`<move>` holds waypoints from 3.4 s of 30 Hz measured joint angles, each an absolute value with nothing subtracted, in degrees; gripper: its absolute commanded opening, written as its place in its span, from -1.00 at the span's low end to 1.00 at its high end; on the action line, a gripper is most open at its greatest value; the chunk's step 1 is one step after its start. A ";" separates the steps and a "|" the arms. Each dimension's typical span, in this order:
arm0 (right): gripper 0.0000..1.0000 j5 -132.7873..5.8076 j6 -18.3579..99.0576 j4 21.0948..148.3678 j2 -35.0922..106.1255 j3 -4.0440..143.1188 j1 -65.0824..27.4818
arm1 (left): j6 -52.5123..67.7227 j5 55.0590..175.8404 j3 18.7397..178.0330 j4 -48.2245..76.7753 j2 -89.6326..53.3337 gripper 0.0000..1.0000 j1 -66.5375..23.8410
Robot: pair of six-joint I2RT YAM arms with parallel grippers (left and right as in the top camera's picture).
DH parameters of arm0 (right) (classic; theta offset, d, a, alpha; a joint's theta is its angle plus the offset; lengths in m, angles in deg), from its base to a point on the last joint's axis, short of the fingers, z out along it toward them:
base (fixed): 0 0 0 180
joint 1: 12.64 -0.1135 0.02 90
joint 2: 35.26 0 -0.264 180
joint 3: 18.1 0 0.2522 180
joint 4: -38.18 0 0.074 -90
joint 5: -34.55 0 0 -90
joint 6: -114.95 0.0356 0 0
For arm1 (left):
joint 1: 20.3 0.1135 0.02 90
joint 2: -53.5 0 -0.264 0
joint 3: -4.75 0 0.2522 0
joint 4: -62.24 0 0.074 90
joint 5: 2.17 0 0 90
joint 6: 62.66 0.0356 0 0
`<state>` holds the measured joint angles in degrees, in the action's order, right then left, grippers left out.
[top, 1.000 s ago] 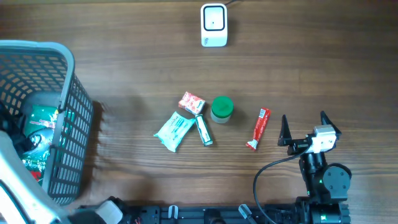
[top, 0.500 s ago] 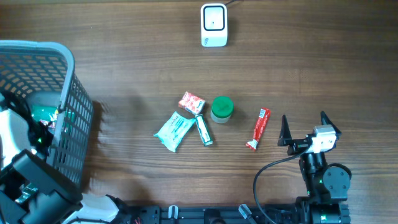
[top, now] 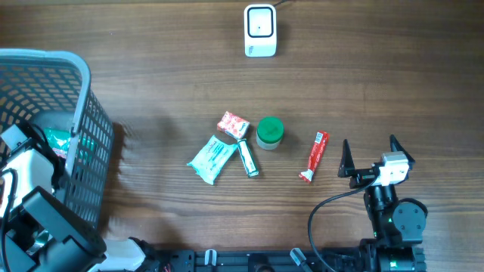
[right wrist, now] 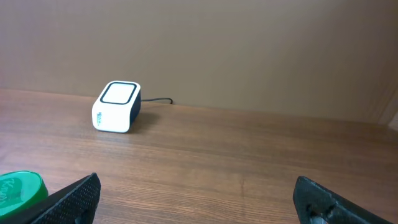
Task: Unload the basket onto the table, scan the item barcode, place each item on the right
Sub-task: 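Reach the left gripper into the basket and grasp the green gloves pack, then carry the green 3M gloves pack and lay it on the table items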
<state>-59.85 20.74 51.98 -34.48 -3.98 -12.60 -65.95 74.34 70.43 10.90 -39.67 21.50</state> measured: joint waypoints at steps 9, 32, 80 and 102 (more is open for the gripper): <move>0.99 -59.85 20.74 51.98 -34.48 -3.98 -12.60 | -43.38 77.99 78.98 7.34 -38.07 -0.92 21.44; 0.99 -59.85 20.74 51.98 -34.48 -3.98 -12.60 | -25.08 114.71 88.22 5.89 9.44 -0.92 12.48; 0.99 -59.85 20.74 51.98 -34.48 -3.98 -12.60 | -8.95 64.70 102.08 18.61 -30.51 1.00 -48.35; 0.99 -59.85 20.74 51.98 -34.48 -3.98 -12.60 | 33.12 42.80 103.37 31.95 -7.38 1.00 -44.31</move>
<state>-59.85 20.74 51.98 -34.48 -3.98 -12.60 33.12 42.80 103.37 31.95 -7.38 -44.31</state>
